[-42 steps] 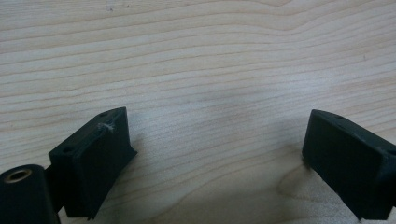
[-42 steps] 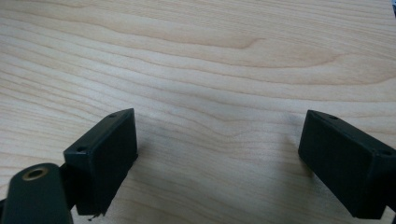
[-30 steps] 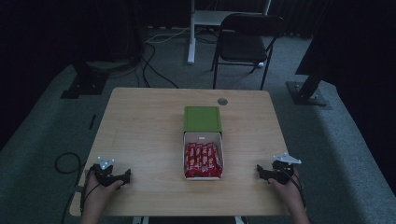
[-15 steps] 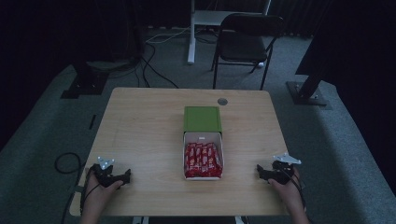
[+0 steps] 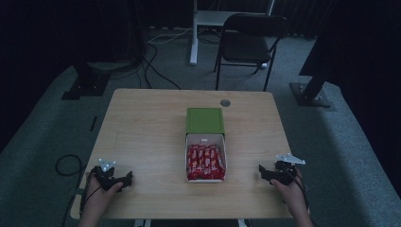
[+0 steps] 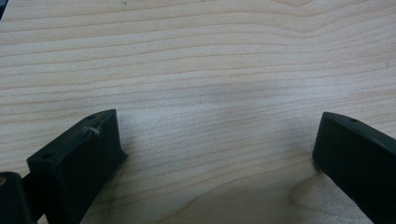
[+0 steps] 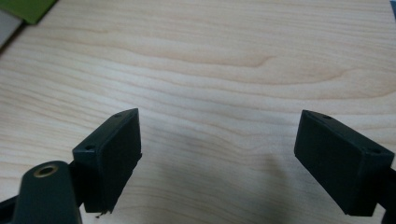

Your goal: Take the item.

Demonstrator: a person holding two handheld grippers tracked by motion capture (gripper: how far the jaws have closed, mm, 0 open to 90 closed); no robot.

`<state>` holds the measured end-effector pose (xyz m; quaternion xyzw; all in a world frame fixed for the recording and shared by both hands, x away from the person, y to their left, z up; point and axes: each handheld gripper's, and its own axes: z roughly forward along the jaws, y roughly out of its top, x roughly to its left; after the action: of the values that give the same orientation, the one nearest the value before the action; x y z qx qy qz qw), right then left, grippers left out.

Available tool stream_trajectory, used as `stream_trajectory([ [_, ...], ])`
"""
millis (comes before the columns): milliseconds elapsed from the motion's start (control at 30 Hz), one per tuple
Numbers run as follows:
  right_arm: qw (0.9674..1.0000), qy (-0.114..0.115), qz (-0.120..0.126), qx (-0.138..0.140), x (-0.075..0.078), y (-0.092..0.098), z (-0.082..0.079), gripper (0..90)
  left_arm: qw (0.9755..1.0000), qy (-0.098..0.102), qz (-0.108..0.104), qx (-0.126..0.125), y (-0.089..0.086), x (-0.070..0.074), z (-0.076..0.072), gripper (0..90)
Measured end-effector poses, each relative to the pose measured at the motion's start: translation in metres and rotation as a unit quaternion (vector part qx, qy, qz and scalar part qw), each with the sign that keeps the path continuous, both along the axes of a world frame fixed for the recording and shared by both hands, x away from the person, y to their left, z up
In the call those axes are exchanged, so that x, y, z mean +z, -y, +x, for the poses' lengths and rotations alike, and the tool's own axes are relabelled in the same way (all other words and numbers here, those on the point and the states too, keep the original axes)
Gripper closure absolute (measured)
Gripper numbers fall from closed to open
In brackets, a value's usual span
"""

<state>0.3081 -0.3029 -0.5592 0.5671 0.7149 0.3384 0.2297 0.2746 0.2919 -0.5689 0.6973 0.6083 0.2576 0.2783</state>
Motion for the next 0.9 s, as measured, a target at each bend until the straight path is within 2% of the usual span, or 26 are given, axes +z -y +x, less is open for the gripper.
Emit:
stream_trajectory([
  [100,1.0,0.004,0.005,-0.004,0.005,-0.001,0.0,14.4,1.0,0.0,0.0,0.0,0.0,0.0,0.0,1.9],
  [233,1.0,0.007,-0.002,0.002,0.009,-0.004,0.0,14.4,1.0,0.0,0.0,0.0,0.0,0.0,0.0,1.9],
  [467,0.9999,0.014,0.004,0.008,0.016,-0.009,-0.001,14.4,1.0,0.0,0.0,0.0,0.0,0.0,0.0,1.9],
  [900,0.9988,0.041,0.018,0.022,0.044,-0.025,-0.002,14.5,1.0,0.001,-0.001,0.0,0.0,0.0,0.0,1.9],
])
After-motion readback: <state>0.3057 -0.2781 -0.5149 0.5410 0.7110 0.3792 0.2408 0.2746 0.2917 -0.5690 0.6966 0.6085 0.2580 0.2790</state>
